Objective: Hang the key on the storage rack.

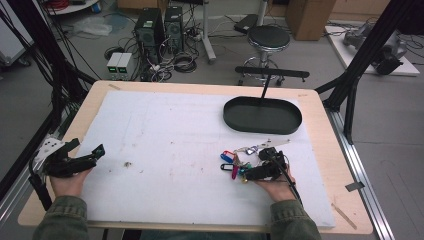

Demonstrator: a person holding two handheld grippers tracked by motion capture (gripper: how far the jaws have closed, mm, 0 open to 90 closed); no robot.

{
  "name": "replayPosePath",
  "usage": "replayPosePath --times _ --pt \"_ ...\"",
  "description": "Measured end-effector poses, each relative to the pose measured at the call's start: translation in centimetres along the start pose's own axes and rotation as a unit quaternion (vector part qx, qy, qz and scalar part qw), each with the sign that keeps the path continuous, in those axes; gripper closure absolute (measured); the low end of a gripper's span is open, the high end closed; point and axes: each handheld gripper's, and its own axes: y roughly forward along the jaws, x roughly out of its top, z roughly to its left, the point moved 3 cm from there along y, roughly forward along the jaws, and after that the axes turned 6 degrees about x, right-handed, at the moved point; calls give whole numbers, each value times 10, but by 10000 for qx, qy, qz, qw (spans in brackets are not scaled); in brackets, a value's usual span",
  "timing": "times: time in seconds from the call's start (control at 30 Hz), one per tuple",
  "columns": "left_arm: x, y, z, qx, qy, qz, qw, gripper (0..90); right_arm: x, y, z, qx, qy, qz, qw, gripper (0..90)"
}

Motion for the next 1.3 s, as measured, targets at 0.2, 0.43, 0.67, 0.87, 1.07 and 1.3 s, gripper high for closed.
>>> replayPosePath --times 0.2,0.43,0.67,0.87,1.07,1.3 --pt "0 0 0 6 2 -9 10000 17 0 5 5 179 40 168 9997 72" --pt "0 0 0 7 -2 -6 10000 17 -1 10 9 344 -105 384 9986 309" --pt "0 0 0 7 8 -9 10000 17 1 7 10 273 -105 331 9990 690" --pt "0 0 0 4 7 -9 10000 17 2 6 15 121 -243 313 9991 710" --pt "0 0 0 15 1 -14 10000 17 5 -2 15 196 -197 119 9995 794" --pt "0 0 0 0 12 -3 10000 17 6 -5 18 210 -257 -1 9994 805"
